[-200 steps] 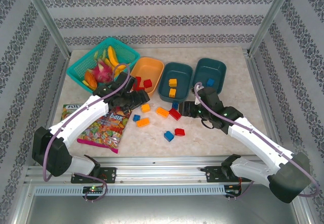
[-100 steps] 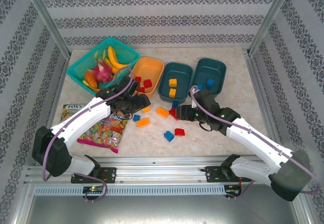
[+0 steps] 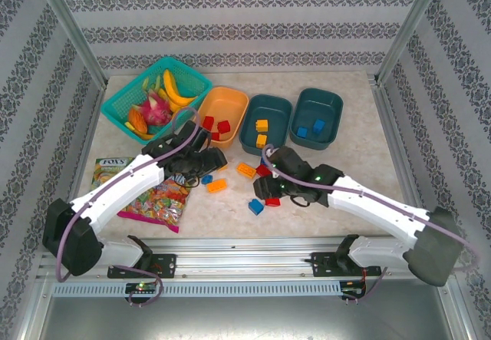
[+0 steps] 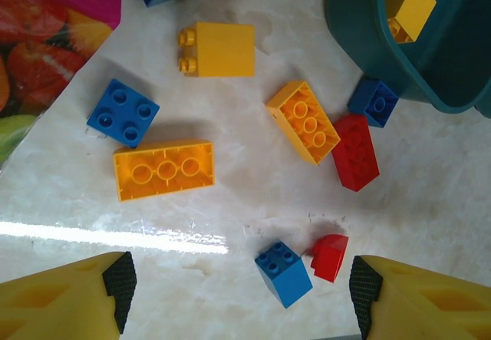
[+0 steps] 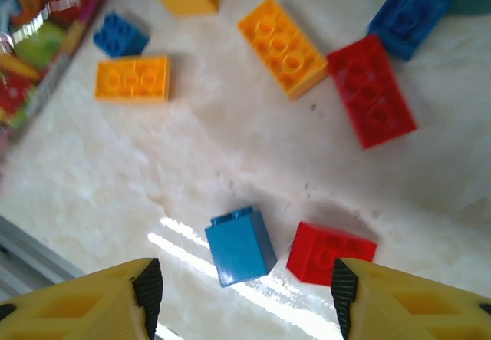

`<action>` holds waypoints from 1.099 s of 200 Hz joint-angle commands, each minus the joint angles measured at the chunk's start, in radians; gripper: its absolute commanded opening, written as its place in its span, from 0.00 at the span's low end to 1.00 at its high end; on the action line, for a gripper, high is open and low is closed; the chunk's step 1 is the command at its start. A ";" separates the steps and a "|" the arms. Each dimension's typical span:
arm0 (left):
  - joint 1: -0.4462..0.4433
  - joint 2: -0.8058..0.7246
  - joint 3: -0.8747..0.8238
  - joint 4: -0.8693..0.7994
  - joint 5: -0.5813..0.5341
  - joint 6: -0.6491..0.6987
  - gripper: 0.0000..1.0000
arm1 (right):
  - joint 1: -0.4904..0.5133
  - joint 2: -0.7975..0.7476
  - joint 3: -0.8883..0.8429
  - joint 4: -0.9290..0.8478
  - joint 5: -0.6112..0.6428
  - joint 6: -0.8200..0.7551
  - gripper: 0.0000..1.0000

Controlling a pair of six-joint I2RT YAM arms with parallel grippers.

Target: Sort the legos into containers by color

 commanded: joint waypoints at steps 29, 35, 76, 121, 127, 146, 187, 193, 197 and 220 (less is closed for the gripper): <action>-0.016 -0.179 -0.113 -0.100 -0.002 -0.054 0.76 | 0.111 0.214 0.103 -0.104 0.005 -0.058 0.59; -0.016 -0.204 -0.131 -0.107 0.002 -0.060 0.76 | 0.113 0.243 0.117 -0.123 0.015 -0.059 0.59; -0.015 -0.374 -0.223 -0.150 -0.008 -0.110 0.76 | 0.117 0.369 0.192 -0.177 0.074 -0.076 0.58; -0.016 -0.484 -0.255 -0.177 -0.040 -0.155 0.76 | 0.118 0.485 0.257 -0.206 0.076 -0.125 0.58; -0.016 -0.492 -0.256 -0.182 -0.046 -0.158 0.77 | 0.120 0.492 0.257 -0.205 0.075 -0.129 0.58; -0.016 -0.513 -0.256 -0.195 -0.054 -0.161 0.77 | 0.121 0.517 0.263 -0.212 0.081 -0.134 0.57; -0.016 -0.521 -0.258 -0.190 -0.059 -0.167 0.77 | 0.129 0.569 0.280 -0.217 0.083 -0.158 0.50; -0.016 -0.521 -0.259 -0.189 -0.061 -0.166 0.77 | 0.130 0.576 0.284 -0.216 0.083 -0.160 0.49; -0.016 -0.520 -0.257 -0.186 -0.061 -0.166 0.77 | 0.132 0.580 0.286 -0.217 0.085 -0.162 0.49; -0.016 -0.516 -0.259 -0.180 -0.060 -0.165 0.77 | 0.134 0.603 0.289 -0.214 0.083 -0.161 0.42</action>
